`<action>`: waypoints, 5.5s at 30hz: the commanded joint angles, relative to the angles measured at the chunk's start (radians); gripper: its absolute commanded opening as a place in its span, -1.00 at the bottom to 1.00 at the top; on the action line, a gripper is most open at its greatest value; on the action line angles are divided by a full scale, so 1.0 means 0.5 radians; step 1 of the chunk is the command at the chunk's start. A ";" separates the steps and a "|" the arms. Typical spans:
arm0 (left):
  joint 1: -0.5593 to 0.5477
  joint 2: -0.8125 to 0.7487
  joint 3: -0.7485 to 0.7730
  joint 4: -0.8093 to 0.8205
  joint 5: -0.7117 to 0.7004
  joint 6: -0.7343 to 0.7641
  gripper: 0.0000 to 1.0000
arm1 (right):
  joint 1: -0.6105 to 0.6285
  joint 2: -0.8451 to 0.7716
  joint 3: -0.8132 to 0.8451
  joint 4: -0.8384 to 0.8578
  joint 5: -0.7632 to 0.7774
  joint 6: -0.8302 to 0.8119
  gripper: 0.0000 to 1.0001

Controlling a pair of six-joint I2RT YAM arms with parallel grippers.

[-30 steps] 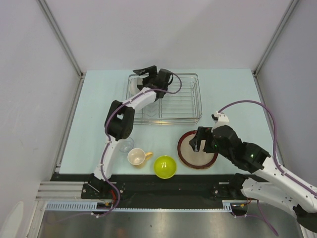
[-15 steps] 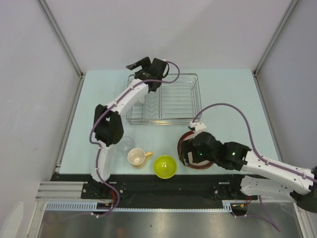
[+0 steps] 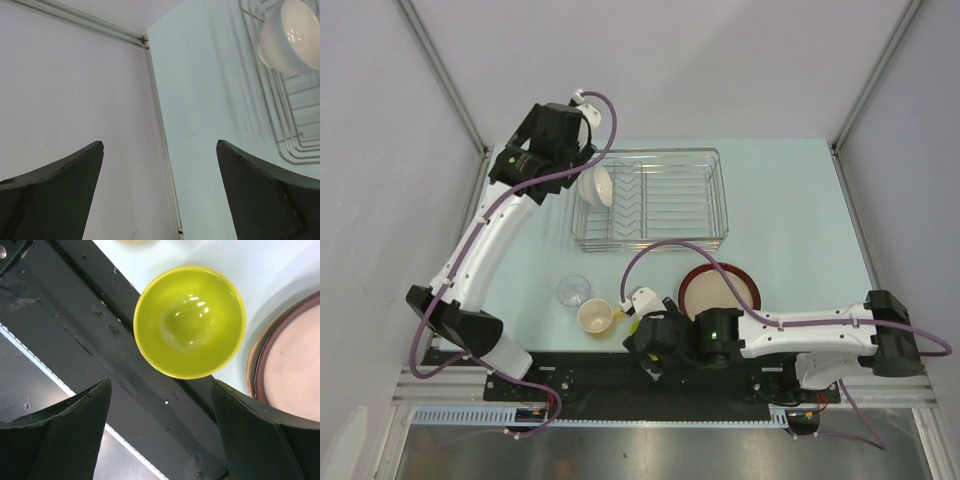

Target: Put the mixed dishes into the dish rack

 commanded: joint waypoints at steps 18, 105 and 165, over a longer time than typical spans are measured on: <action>0.254 -0.261 -0.329 -0.148 0.638 -0.375 1.00 | -0.121 0.295 0.124 0.182 -0.029 -0.145 0.54; -0.176 -0.298 -0.655 -0.145 1.961 -0.661 1.00 | -1.361 0.368 0.943 0.204 -0.476 -0.145 -1.00; -0.222 0.374 -0.636 0.909 -0.674 0.680 -0.99 | -1.870 -0.687 0.400 -0.005 -0.322 0.054 1.00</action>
